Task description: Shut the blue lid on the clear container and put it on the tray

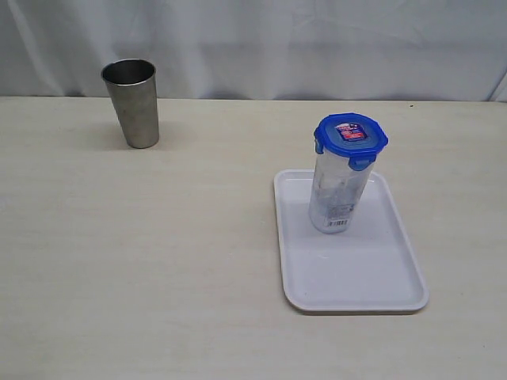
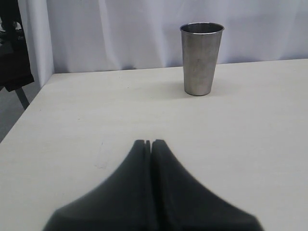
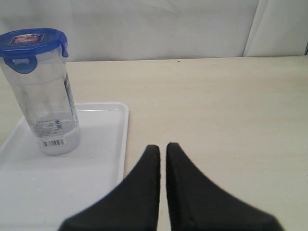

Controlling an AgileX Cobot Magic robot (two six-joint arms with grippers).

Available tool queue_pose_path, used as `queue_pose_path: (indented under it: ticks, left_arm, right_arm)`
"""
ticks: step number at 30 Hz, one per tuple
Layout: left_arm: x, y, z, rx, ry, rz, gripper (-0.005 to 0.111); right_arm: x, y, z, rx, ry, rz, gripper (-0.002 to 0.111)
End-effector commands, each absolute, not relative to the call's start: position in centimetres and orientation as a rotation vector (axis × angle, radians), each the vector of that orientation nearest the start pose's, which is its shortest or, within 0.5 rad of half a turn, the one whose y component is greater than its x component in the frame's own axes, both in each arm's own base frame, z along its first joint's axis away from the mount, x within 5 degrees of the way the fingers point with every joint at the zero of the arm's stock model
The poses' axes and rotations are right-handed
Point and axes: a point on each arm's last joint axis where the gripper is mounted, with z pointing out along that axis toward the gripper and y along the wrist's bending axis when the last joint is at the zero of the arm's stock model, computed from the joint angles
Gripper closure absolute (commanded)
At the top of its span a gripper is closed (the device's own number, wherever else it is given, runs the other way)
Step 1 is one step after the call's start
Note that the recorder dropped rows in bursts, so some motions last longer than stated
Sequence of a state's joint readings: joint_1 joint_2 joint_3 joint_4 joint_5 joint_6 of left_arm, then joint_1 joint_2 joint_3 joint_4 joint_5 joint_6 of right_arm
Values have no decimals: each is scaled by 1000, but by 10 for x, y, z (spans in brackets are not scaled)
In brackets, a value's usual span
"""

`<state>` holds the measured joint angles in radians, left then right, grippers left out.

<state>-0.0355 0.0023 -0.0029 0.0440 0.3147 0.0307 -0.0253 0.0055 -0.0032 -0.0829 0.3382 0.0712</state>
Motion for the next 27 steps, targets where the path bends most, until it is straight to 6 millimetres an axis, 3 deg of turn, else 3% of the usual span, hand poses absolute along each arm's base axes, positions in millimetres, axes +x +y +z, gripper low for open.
queue_pose_path:
  ticks: [1, 27]
  left_arm:
    - [54, -1, 185, 81, 1791, 34, 107]
    - [54, -1, 185, 81, 1791, 34, 107]
  right_arm:
    - [54, -1, 182, -2, 1825, -11, 104]
    - [54, -1, 182, -6, 1825, -8, 104]
